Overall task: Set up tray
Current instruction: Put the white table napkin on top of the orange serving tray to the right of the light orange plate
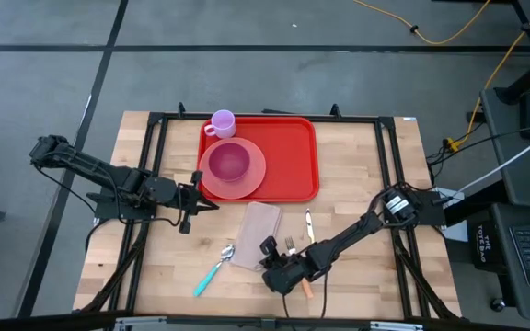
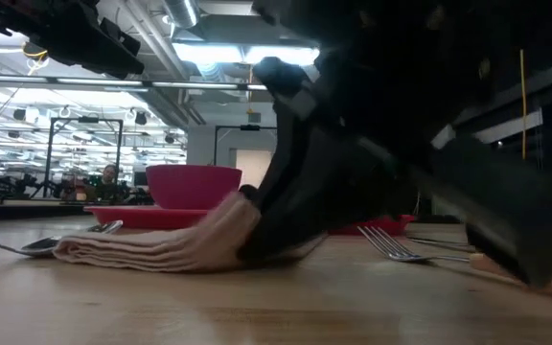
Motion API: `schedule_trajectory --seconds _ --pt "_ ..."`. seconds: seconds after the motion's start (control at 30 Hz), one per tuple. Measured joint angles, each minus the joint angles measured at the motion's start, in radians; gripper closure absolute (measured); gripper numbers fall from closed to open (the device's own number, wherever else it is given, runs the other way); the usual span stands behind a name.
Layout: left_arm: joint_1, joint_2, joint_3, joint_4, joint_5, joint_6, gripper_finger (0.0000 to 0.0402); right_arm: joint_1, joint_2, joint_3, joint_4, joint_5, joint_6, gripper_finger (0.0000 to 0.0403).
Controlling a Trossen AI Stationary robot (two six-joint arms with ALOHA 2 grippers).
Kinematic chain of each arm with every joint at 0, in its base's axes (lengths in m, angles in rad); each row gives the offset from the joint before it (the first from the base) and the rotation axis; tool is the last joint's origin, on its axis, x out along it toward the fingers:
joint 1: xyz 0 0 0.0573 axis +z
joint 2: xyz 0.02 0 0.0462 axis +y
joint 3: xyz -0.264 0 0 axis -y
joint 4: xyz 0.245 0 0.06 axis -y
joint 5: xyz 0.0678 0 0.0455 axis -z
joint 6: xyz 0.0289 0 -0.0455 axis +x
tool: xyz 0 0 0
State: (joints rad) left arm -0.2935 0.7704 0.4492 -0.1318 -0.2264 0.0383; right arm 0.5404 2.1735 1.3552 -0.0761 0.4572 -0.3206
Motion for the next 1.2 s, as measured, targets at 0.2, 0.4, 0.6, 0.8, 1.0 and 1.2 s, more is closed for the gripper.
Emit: schedule_trajectory --seconds 0.2,0.4,0.6,0.8,1.0,1.2 --pt "0.0 0.0 0.0 -0.002 0.0 0.0 0.04 0.0 -0.07 0.001 -0.01 0.004 0.002 0.0385" --pt "0.0 0.0 0.0 -0.008 0.0 0.001 0.0396 -0.001 -0.164 0.002 -0.06 0.016 0.0 0.0385" --pt "0.0 0.0 0.0 -0.008 0.0 0.001 0.04 -0.012 -0.234 0.002 -0.124 0.091 -0.008 0.0386" --pt "0.0 0.0 0.0 -0.007 0.0 0.001 0.0396 -0.042 -0.286 0.002 -0.13 0.092 -0.017 0.0386" --pt "0.0 0.0 0.0 -0.007 0.0 0.001 0.04 -0.07 -0.36 0.002 -0.144 0.1 -0.097 0.0386" --pt "0.0 0.0 0.0 -0.006 0.0 0.001 0.0396 -0.094 -0.455 0.003 -0.146 0.152 -0.19 0.0386"
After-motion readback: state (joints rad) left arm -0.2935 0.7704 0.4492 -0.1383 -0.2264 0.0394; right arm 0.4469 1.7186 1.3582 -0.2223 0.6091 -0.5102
